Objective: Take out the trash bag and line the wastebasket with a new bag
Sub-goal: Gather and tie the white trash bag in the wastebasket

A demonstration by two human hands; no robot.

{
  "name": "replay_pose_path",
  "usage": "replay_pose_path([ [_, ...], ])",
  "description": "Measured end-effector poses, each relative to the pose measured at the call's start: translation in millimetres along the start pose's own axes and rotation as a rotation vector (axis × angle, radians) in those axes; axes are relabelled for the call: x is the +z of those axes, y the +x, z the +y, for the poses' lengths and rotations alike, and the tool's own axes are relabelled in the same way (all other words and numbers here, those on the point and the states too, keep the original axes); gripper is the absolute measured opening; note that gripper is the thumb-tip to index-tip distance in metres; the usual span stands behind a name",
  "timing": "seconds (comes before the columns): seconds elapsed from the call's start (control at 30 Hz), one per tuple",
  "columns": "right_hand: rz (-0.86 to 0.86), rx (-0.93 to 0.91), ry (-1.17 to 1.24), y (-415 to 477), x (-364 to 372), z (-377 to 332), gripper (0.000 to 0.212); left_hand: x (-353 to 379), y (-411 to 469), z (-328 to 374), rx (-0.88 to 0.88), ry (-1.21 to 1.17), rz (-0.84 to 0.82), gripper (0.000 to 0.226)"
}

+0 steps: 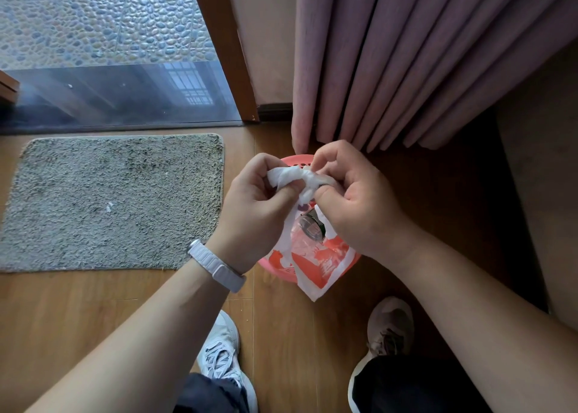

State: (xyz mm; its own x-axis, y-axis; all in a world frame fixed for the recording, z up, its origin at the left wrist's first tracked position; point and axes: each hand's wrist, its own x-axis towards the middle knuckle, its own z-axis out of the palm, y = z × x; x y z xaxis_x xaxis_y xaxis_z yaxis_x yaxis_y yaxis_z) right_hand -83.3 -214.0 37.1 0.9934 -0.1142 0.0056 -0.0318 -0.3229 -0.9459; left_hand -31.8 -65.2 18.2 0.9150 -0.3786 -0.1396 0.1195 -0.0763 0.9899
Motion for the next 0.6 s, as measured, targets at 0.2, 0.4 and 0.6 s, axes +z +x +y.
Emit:
replay_pose_path([
  [0.2,-0.094,-0.112,-0.188,-4.7,-0.2,-1.3,0.020,-3.1,4.1,0.5,-0.083,-0.132,0.030,0.013],
  [0.4,0.020,-0.101,-0.152,-1.9,0.4,1.3,0.008,-2.9,4.5,-3.8,-0.072,-0.266,-0.027,0.013],
  [0.6,0.024,0.023,0.007,0.1,-2.4,3.0,0.015,-2.9,1.5,-1.9,-0.045,-0.274,-0.085,0.023],
])
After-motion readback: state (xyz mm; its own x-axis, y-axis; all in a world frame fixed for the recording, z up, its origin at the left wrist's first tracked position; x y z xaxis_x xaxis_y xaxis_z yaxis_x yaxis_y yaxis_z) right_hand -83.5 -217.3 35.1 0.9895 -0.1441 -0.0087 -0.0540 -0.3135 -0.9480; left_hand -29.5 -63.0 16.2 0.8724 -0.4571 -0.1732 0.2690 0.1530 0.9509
